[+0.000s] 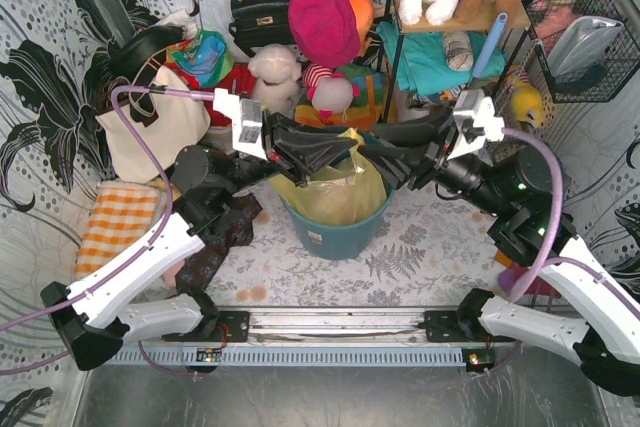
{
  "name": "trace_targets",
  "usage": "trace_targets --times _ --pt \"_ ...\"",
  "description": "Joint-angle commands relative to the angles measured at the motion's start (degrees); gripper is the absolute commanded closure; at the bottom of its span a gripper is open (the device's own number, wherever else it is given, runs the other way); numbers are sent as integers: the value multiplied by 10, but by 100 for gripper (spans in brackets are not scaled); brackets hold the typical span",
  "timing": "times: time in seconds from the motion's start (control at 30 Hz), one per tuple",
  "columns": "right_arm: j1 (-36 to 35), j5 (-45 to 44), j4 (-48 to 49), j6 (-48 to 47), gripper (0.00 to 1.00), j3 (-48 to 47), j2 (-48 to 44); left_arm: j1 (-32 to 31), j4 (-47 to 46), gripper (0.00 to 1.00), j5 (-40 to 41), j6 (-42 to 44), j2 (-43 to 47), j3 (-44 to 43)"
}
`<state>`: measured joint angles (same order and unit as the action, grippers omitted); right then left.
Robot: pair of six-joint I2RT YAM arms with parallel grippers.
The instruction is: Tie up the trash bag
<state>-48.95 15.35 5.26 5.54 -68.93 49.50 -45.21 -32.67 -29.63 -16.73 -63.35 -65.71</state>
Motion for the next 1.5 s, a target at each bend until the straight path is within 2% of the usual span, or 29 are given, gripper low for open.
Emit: trace_targets --times 0.0,0.33,0.57,0.73,0.97,1.27,1.33,1.47 --pt "-2 -57 -30 40 54 -85 31 4 -40 100 -15 0 29 26" --pt "-2 10 -130 66 46 -296 190 4 -62 100 -36 -6 66 83" --pt "-2 55 -172 79 38 -395 283 4 -58 100 -48 3 90 110" --pt "-3 104 -167 79 30 -412 313 4 -47 100 -50 3 104 125" --pt "-3 152 -134 102 27 -421 339 4 -41 100 -34 1 124 143" --pt "-33 147 -118 97 25 -421 356 4 -3 100 -8 18 135 139" --pt "-43 134 -126 88 29 -431 364 4 5 100 -4 22 136 136" --pt "-49 114 -140 79 57 -448 375 4 12 100 2 29 139 131"
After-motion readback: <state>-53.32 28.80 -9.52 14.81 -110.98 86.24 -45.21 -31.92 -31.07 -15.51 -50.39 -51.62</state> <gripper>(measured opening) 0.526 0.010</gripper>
